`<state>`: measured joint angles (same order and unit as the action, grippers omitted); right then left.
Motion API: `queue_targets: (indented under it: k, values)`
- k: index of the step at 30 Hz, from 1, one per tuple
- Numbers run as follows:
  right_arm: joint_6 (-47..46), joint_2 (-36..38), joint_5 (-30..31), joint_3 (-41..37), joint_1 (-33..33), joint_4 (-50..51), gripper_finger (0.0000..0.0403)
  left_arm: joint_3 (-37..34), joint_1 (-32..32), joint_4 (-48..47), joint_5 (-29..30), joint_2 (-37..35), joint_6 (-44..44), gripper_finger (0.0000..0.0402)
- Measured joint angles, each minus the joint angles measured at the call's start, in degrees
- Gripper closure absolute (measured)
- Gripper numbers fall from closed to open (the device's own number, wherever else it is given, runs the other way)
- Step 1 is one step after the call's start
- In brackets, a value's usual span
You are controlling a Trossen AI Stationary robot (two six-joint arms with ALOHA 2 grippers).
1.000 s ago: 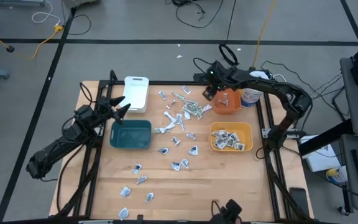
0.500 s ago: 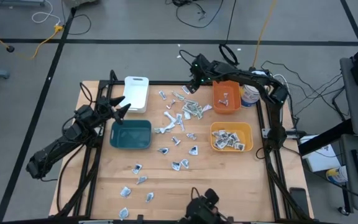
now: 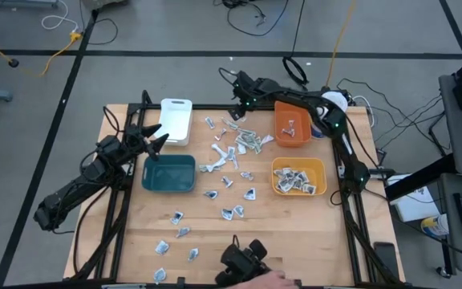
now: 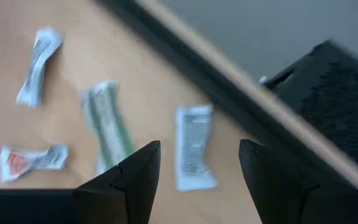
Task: Pick & Place First Aid Supplies
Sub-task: Put the antibiotic ointment into the orange bin
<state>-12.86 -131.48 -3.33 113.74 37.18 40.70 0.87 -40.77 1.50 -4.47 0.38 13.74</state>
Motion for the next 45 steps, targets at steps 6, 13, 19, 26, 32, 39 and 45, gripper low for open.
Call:
queue_targets:
  k: [6,13,19,26,32,39,45]
  values:
    - [0.02,-1.69,-1.39,-0.03,-0.84,0.68,0.0188,0.01,-0.02,0.00,0.00,-0.01,0.00,0.0096]
    - [-0.28,-2.53,-1.49,-0.03,-0.91,0.56,0.0188,0.01,-0.02,0.00,0.00,-0.02,0.00,0.0096]
    - [-2.91,-2.51,-1.52,-0.05,-0.69,1.83,0.0188,0.00,-0.02,0.00,0.00,-0.01,0.00,0.0096]
    - [-1.36,-2.49,-4.19,-0.05,1.00,2.68,0.0188,0.01,-0.02,0.00,0.00,-0.02,0.00,0.0096]
    - [-0.78,-2.45,-7.43,-2.04,1.41,3.08,0.0192,0.01,-0.02,0.00,0.00,0.00,0.00,0.0096]
    - [-0.68,-2.27,-9.76,-3.25,1.58,2.67,0.0252,-0.01,-0.02,0.00,0.00,-0.01,0.00,0.0096]
    - [-0.79,-2.38,-10.31,-3.40,1.43,1.27,0.0338,0.01,0.00,-0.02,0.00,-0.02,0.00,0.0096]
